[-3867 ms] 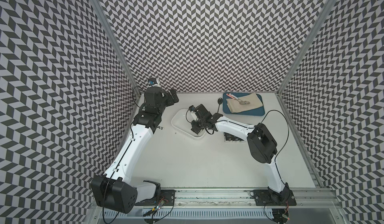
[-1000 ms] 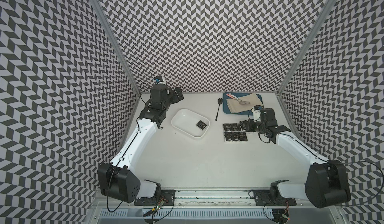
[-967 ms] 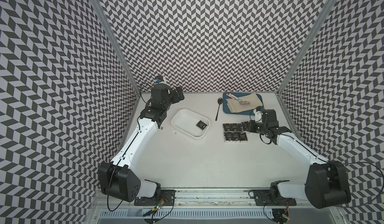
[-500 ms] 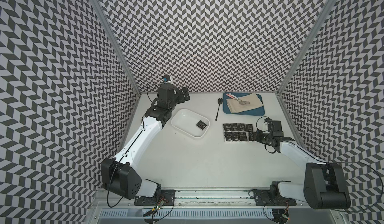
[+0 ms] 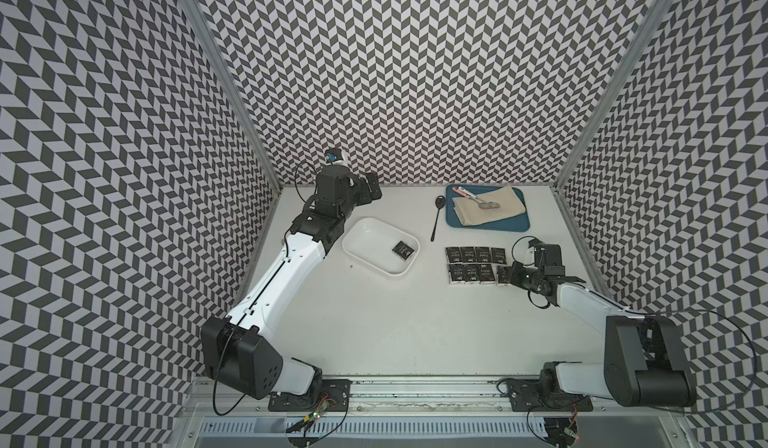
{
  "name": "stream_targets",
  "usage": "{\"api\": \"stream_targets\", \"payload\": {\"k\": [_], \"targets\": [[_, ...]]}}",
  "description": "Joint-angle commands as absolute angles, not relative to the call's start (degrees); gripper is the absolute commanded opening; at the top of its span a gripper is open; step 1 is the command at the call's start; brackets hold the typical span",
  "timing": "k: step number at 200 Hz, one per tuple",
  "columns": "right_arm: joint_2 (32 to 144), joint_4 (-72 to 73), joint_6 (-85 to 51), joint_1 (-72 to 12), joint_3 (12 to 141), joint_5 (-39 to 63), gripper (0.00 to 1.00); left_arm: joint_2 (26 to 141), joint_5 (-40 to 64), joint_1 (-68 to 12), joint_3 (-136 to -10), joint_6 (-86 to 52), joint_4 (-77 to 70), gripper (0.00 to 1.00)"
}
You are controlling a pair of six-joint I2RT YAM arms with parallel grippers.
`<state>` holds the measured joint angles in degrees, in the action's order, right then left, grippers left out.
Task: Take the pocket tissues out of the storage box
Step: Place the pocket tissues at the center of the board.
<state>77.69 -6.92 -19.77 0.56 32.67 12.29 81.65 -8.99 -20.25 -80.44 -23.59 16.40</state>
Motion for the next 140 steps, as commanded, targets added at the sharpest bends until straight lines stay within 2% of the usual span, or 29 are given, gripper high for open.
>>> {"api": "stream_targets", "payload": {"k": [1, 71, 140], "targets": [[79.43, -4.0, -19.47, 0.84, 33.19, 13.49, 0.12, 81.39, -9.9, -20.7, -82.47, -22.85, 16.52, 0.99], [82.23, -4.05, -18.7, 0.8, 34.86, 13.14, 0.16, 80.87, -9.85, -20.74, -83.02, -22.76, 16.79, 0.99], [85.05, -3.14, -18.6, 0.85, 36.21, 12.57, 0.25, 80.02, -9.96, -21.36, -83.21, -22.76, 17.2, 0.99]]}}
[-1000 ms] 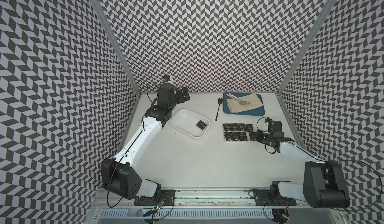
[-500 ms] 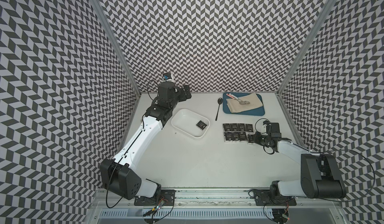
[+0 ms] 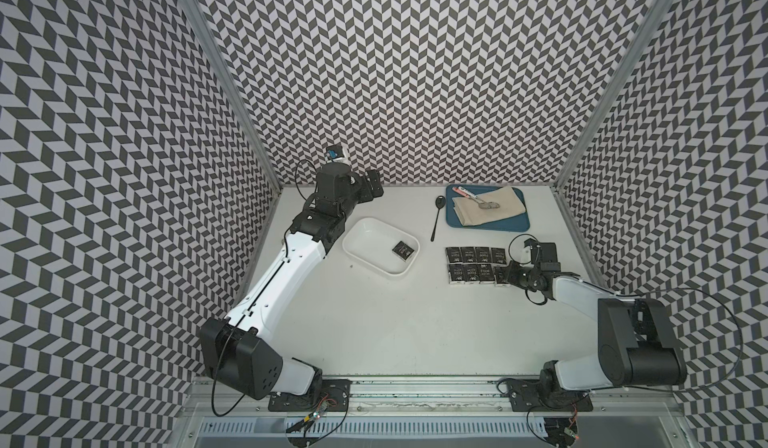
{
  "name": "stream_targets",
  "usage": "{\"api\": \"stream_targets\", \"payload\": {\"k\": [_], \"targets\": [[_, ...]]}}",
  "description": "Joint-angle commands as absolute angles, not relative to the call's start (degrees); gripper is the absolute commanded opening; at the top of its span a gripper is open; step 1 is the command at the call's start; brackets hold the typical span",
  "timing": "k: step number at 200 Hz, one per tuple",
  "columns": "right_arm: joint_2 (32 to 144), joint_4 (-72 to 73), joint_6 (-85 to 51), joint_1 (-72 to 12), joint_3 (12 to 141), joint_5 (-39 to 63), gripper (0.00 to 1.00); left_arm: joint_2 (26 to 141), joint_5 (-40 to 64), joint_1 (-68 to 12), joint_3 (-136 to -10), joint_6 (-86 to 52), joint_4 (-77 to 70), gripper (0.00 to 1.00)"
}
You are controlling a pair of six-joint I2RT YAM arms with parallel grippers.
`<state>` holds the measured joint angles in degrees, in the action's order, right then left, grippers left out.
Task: Take the pocket tissues out of the storage box
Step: Place the pocket tissues at the center of the board.
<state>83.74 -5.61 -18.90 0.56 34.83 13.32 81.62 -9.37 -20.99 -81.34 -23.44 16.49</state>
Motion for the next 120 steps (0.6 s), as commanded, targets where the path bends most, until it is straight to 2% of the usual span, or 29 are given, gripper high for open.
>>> {"api": "stream_targets", "payload": {"k": [1, 120], "targets": [[85.07, -3.11, -18.57, 0.87, 36.21, 12.57, 0.25, 80.0, -9.99, -21.36, -83.22, -22.76, 17.22, 0.99], [83.58, -4.22, -19.03, 0.78, 38.8, 13.48, 0.3, 78.78, -10.99, -21.62, -83.19, -22.76, 18.02, 0.99]]}}
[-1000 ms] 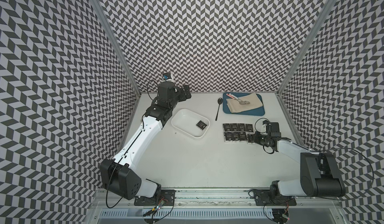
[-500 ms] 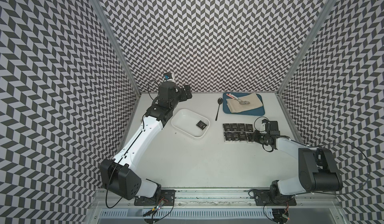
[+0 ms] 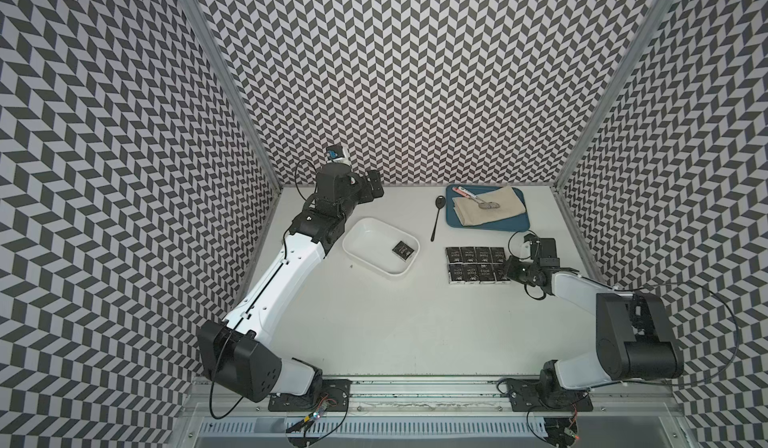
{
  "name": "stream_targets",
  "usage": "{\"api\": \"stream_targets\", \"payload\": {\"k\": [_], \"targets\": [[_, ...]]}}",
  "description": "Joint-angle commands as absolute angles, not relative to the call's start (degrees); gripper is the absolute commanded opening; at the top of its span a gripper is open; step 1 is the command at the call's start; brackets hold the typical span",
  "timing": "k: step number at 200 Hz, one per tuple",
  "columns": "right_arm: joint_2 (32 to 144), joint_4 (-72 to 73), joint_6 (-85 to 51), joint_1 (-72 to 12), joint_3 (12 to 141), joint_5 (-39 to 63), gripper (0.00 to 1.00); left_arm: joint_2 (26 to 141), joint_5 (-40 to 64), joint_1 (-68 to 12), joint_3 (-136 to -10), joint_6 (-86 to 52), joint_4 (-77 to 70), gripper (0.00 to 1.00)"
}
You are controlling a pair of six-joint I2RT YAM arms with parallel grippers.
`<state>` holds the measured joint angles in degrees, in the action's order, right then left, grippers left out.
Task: Take the pocket tissues out of the storage box
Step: Place the pocket tissues at the center of the board, then pick up the pocket tissues from the storage box.
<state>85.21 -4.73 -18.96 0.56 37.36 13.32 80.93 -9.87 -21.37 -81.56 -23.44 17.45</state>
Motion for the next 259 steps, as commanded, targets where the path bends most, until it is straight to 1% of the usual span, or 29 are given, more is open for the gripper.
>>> {"api": "stream_targets", "payload": {"k": [1, 22, 56, 69, 84, 121, 139, 150, 154, 160, 188, 212, 259], "targets": [[83.4, -4.26, -19.05, 0.78, 38.87, 13.51, 0.3, 78.76, -10.99, -21.62, -83.17, -22.76, 18.02, 0.99], [80.05, -5.85, -18.92, 0.76, 39.96, 14.32, 0.33, 78.67, -10.99, -21.74, -83.06, -22.76, 18.02, 0.99], [74.76, -6.77, -19.03, -0.58, 42.66, 17.58, 0.35, 78.91, -11.18, -21.79, -82.75, -22.76, 18.02, 0.99], [73.77, -6.93, -18.52, -4.12, 44.61, 17.8, 0.36, 78.94, -11.3, -21.75, -82.25, -22.76, 18.03, 0.99], [74.68, -8.23, -17.56, -11.04, 48.49, 15.89, 0.37, 78.93, -11.53, -21.75, -81.53, -22.76, 17.93, 0.99], [83.8, -10.97, -14.81, -30.31, 61.35, 11.2, 0.39, 78.36, -12.4, -21.73, -80.86, -22.76, 19.16, 0.99], [90.1, -12.99, -12.52, -36.56, 68.78, 8.07, 0.41, 76.83, -12.3, -21.71, -81.47, -21.53, 20.73, 0.99], [94.83, -16.21, -12.52, -39.22, 74.34, 8.07, 0.41, 75.64, -12.37, -21.71, -81.94, -21.04, 21.3, 0.99], [96.53, -18.12, -10.59, -40.11, 76.61, 4.69, 0.41, 75.36, -12.54, -21.71, -82.19, -20.77, 21.71, 0.99], [98.94, -20.15, -9.53, -41.38, 79.74, 2.74, 0.41, 74.92, -12.9, -21.58, -82.63, -20.56, 22.3, 0.99], [108.6, -25.6, -7.34, -45.3, 90.24, -1.7, 0.41, 74.78, -11.95, -20.76, -83.58, -20.98, 24.76, 0.99], [115.3, -29.76, -6.02, -47.14, 96.87, -5.77, 0.42, 74.9, -12.3, -20.48, -83.18, -22.17, 25.93, 0.99], [125.67, -38.41, -2.94, -51.02, 108.64, -17.86, 0.45, 76.2, -11.95, -19.94, -83.51, -25.12, 27.88, 0.99]]}}
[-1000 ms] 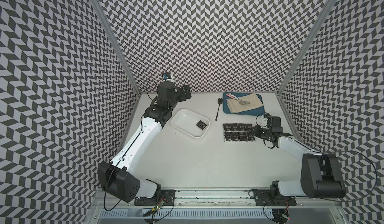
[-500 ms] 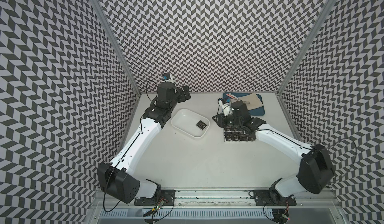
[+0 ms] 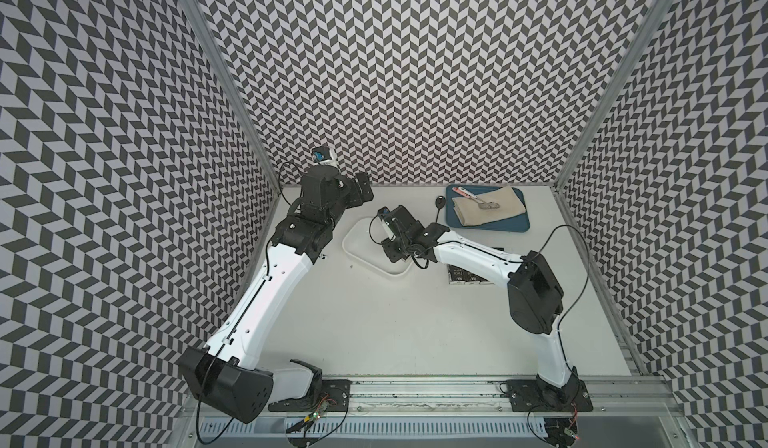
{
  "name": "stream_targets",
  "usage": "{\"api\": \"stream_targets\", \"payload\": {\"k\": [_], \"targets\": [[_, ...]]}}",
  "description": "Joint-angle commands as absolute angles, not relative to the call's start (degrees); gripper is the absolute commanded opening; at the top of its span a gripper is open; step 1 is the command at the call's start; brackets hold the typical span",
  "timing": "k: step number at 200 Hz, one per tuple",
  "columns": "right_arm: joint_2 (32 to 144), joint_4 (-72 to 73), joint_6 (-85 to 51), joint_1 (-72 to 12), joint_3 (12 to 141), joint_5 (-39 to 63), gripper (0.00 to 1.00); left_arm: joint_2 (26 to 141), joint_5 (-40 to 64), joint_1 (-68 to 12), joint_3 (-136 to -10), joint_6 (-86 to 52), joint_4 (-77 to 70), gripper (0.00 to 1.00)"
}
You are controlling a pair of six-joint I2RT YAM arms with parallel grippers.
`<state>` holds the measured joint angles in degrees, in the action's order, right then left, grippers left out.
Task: Take the pocket tissues out of the storage box
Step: Pick up the pocket tissues from the storage box.
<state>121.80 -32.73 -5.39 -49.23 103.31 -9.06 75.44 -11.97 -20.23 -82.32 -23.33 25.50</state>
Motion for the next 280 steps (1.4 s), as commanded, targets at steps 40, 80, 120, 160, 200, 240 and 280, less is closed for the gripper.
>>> {"api": "stream_targets", "payload": {"k": [40, 80, 120, 160, 200, 240, 280], "targets": [[131.59, -41.87, -2.29, -51.39, 113.53, -21.93, 0.45, 76.06, -11.88, -19.44, -83.91, -25.14, 28.41, 0.99], [133.88, -42.28, -1.96, -51.68, 113.99, -25.13, 0.46, 75.24, -11.69, -18.3, -83.65, -25.0, 28.21, 0.99], [137.23, -42.01, -0.62, -51.64, 114.99, -27.95, 0.48, 75.15, -11.2, -17.67, -83.64, -25.05, 28.04, 0.99], [140.53, -41.93, 0.44, -51.62, 116.47, -29.63, 0.45, 75.15, -10.64, -17.4, -83.65, -24.44, 27.53, 0.99], [141.42, -41.84, 1.92, -51.59, 116.23, -27.91, 0.21, 74.8, -10.46, -16.83, -83.33, -24.17, 27.12, 0.99], [139.17, -40.22, 1.58, -51.4, 115.23, -25.72, 0.09, 74.4, -10.19, -16.61, -83.27, -24.17, 26.72, 0.99], [132.22, -34.09, -0.27, -50.21, 109.85, -19.78, 0.05, 73.18, -10.54, -16.04, -83.63, -23.91, 26.48, 0.99]]}}
